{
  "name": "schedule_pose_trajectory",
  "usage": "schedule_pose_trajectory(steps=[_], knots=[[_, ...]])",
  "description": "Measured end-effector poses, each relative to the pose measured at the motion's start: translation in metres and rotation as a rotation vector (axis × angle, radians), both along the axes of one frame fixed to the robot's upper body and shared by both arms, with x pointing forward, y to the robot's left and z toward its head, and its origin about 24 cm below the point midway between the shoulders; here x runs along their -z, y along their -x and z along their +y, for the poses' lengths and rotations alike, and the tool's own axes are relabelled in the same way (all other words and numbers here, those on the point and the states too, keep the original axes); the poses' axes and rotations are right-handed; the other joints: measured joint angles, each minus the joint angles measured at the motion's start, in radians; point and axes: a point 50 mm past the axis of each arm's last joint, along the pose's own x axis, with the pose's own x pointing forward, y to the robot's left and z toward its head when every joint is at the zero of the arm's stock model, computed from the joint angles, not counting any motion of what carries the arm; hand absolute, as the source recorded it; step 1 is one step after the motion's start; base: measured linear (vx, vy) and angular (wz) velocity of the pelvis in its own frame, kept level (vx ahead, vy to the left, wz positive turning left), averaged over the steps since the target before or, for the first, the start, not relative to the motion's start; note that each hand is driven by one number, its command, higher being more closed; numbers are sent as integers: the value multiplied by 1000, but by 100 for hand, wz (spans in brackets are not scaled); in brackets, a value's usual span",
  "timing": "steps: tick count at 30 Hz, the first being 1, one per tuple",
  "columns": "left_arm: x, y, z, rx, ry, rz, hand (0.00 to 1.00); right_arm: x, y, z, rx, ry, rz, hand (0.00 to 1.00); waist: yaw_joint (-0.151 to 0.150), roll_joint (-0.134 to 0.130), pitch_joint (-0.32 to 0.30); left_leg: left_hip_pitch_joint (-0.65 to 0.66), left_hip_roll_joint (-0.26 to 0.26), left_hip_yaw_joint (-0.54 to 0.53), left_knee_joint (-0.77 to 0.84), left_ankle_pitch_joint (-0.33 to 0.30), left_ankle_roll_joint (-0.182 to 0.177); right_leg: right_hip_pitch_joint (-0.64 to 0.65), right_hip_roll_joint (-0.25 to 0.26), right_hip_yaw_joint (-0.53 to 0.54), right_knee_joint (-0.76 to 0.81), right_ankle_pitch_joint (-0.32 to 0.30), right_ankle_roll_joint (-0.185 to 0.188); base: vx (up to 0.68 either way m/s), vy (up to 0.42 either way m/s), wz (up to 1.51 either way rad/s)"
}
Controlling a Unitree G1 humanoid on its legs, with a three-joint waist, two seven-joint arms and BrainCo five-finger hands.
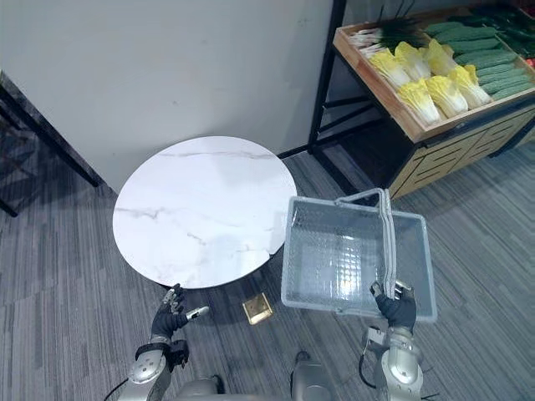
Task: Pick vegetable in the basket
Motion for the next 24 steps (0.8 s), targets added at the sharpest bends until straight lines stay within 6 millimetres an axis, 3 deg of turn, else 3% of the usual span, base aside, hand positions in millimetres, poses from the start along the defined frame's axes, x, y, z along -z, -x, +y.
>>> schedule_pose_trajectory(steps=[5,7,8,10,11,13,17,19,20,21,22,23,24], knots=[[-4,-5,5,-11,-18,-20,0,2,-3,8,-7,-36,-7,100,0,-11,2,9,29,135,80,-41,24,-42,43,121,-14,52,9,-32,67,-82],[-7,-6,7,-25,-32,-32,0,0,-9,14,-31,-42,-23,100,6,-16,8,28,75,225,98,-67,33,-78,64,95,-26,69,-21,-120,2,-157],[-13,-10,9,-14,-56,-58,0,0,-11,16,-44,-46,-29,100,7,-24,22,74,96,321,92,-81,42,-103,11,-79,-8,57,-63,-113,-26,-203],[-16,-11,13,-13,-94,-70,0,0,-14,19,-65,-46,-28,100,5,-42,26,126,120,427,84,-94,27,-124,-85,-328,58,54,-97,24,-46,-171],[-17,-11,17,-12,-108,-71,0,3,-16,19,-72,-45,-17,100,3,-33,32,155,128,472,83,-107,20,-126,-124,-449,87,55,-110,79,-65,-159],[-19,-12,19,-12,-118,-75,0,6,-19,17,-78,-37,-2,100,0,-50,20,192,135,521,63,-103,10,-149,-145,-534,120,68,-129,135,-97,-126],[-22,-25,11,-19,-100,-104,0,-1,-32,9,-109,26,-8,100,-45,-11,29,220,155,493,75,-52,-18,-227,-57,-438,200,22,-139,287,-171,-106],[-24,-33,3,2,-85,-122,0,0,-30,5,-105,35,4,100,-51,4,33,205,213,435,269,54,57,-186,-10,-381,210,-11,-149,389,-201,-107],[-24,-34,1,12,-84,-121,0,0,-30,4,-104,40,8,100,-50,6,36,175,242,363,408,196,126,-127,17,-340,175,-20,-156,373,-166,-110],[-24,-34,-1,20,-82,-123,0,-1,-30,3,-105,46,7,100,-49,11,38,154,242,308,472,206,121,-92,23,-313,150,-22,-159,346,-59,-127],[-26,-34,-7,43,-77,-140,0,-3,-32,3,-109,51,0,100,-48,14,41,75,199,194,579,113,64,-46,38,-263,110,-29,-167,293,53,-122],[-28,-35,-11,56,-72,-153,0,-5,-35,1,-115,63,-9,100,-45,16,40,-1,130,103,614,39,56,-8,38,-215,95,-45,-173,339,112,-124],[-28,-34,-13,62,-69,-154,0,-6,-35,1,-118,65,-10,100,-38,9,44,-33,101,72,606,10,59,11,38,-193,86,-50,-173,337,132,-118]])
